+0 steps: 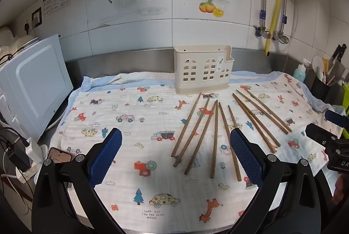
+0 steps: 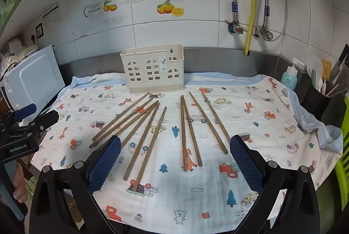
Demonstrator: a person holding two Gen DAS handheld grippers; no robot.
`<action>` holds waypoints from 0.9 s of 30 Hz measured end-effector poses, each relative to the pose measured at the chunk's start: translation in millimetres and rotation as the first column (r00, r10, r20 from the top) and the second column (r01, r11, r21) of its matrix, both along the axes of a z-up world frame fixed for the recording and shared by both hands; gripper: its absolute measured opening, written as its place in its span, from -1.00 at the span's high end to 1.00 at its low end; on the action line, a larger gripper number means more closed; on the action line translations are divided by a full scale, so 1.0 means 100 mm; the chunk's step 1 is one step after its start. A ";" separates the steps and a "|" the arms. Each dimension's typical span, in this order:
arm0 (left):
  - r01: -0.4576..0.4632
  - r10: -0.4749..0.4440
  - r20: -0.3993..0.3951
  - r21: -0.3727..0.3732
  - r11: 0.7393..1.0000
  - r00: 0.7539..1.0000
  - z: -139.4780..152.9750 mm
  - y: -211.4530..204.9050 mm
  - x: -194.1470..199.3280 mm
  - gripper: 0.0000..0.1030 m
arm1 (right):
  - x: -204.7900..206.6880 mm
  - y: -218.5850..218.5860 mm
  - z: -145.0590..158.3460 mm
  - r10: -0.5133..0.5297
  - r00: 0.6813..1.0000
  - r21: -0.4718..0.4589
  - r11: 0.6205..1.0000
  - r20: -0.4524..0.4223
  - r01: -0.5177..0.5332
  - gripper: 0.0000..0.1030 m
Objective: Organize utensils
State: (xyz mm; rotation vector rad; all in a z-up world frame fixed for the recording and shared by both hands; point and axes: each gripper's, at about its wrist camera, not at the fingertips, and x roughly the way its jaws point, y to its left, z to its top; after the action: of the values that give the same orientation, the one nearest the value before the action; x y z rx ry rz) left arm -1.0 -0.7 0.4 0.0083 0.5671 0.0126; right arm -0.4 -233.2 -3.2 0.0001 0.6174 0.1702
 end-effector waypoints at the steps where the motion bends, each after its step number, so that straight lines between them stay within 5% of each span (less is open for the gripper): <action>1: -0.002 0.002 0.001 -0.001 1.000 1.000 0.00 0.00 0.00 -0.90 | 0.00 0.00 0.00 0.002 1.000 0.000 1.000 -0.002 -0.002 -0.88; 27: 0.013 -0.014 -0.024 -0.020 1.000 1.000 -0.07 0.03 0.02 -0.90 | 0.01 0.05 -0.03 0.012 1.000 -0.005 1.000 -0.005 -0.012 -0.88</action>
State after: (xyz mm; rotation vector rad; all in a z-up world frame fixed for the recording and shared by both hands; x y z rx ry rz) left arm 1.4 2.5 -6.4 -0.0075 0.5911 -0.0063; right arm 0.7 -228.0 -6.4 -0.0075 0.6232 0.1802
